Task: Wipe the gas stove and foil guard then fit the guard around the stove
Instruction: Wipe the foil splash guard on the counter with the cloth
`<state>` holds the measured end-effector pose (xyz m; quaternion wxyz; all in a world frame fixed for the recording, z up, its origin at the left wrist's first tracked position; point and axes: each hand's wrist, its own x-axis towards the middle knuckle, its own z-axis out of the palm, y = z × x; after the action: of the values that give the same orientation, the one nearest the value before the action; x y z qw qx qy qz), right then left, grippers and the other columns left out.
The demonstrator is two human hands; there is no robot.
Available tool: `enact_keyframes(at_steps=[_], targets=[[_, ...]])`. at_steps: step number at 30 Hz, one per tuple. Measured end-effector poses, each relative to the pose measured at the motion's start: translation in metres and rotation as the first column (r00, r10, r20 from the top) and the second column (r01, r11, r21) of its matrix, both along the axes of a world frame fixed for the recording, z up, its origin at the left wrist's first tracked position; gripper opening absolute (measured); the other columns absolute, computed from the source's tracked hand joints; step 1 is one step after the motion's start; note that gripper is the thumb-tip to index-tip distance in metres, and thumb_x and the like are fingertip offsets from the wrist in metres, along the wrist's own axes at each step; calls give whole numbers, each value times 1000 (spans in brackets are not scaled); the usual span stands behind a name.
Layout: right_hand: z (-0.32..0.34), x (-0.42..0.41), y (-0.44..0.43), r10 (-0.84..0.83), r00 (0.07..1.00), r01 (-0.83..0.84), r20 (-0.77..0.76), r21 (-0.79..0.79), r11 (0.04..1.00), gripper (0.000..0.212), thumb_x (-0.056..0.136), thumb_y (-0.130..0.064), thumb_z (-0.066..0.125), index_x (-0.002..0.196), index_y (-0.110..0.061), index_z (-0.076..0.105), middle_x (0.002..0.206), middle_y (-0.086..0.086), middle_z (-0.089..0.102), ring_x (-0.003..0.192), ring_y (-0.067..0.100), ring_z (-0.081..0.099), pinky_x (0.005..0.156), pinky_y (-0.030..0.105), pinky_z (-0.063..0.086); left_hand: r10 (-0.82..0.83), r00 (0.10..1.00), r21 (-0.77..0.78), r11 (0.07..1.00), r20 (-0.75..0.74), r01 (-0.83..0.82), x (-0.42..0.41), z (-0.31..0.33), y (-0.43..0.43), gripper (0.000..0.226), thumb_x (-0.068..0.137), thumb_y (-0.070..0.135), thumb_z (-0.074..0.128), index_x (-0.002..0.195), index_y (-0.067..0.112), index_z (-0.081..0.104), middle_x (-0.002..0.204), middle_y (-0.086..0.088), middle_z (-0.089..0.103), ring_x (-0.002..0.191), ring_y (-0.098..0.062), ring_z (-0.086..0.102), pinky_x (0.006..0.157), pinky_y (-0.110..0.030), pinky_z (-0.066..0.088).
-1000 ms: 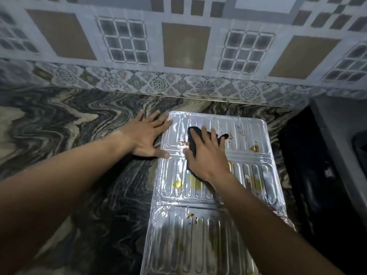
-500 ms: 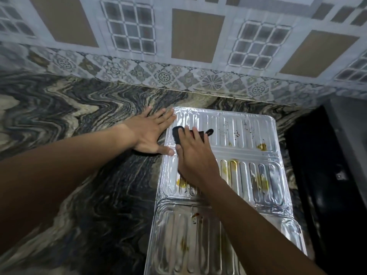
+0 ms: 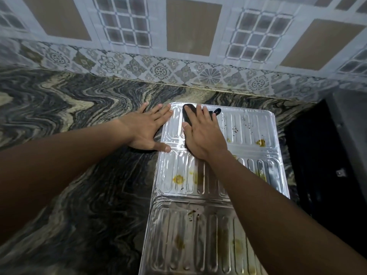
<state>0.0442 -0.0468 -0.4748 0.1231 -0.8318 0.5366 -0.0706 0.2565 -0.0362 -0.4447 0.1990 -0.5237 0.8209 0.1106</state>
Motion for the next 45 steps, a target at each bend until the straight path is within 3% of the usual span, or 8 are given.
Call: enact_keyframes(at_steps=[9, 13, 17, 19, 24, 36, 45], targets=[[3, -41, -13, -72, 997, 73, -18, 54, 996, 59, 105, -39, 15, 158, -13, 11, 165, 12, 4, 152, 26, 0, 123, 44, -3, 0, 999, 34, 999, 53, -2, -6, 6, -2, 122, 67, 96, 18, 153, 18, -22, 160, -1, -28, 150, -20, -18, 122, -49, -5], [7, -45, -13, -103, 994, 99, 44, 74, 992, 53, 106, -34, 23, 152, -9, 25, 164, 15, 8, 152, 27, 2, 123, 45, -2, -1, 995, 44, 999, 102, -3, -19, 16, -3, 123, 72, 92, 28, 153, 13, -19, 159, -4, -28, 149, -21, -20, 123, -48, -4], [8, -41, -10, -89, 996, 89, -21, 17, 996, 53, 106, -35, 23, 150, -6, 30, 165, 14, 7, 152, 28, -2, 122, 48, -2, 54, 998, 104, 993, 12, -55, -20, 12, 5, 138, 59, 100, 35, 150, 18, -27, 154, 2, -37, 147, -18, -26, 118, -44, -10], [7, -41, -9, -52, 997, 51, -57, -28, 998, 54, 106, -34, 21, 152, -6, 27, 165, 13, 9, 152, 26, -3, 122, 49, -2, 66, 998, 106, 992, 0, -66, -19, 10, 3, 140, 55, 100, 36, 150, 18, -27, 152, 4, -38, 147, -17, -26, 117, -44, -9], [5, -52, -10, 5, 999, -3, -35, 58, 998, 56, 106, -38, 19, 158, -17, 12, 166, 7, 5, 152, 21, -2, 123, 43, -2, 79, 997, 108, 991, -12, -77, -20, 9, 3, 142, 53, 101, 35, 151, 19, -26, 152, 5, -36, 148, -16, -23, 122, -44, -4], [2, -122, -3, -422, 902, 429, -90, 102, 897, 59, 106, -37, 16, 157, -10, 8, 165, 12, 4, 152, 25, -2, 122, 44, -4, 96, 995, 112, 989, 4, -96, -23, 13, 3, 146, 46, 105, 31, 152, 20, -24, 156, 5, -32, 149, -16, -21, 123, -46, 0], [4, -124, 56, -483, 872, 490, -81, 119, 864, 56, 106, -33, 17, 157, -10, 10, 165, 13, 6, 152, 24, -1, 122, 44, -2, 104, 994, 107, 988, 32, -107, -25, 16, 5, 141, 54, 100, 38, 152, 20, -25, 159, 3, -30, 150, -21, -19, 122, -43, -2]])
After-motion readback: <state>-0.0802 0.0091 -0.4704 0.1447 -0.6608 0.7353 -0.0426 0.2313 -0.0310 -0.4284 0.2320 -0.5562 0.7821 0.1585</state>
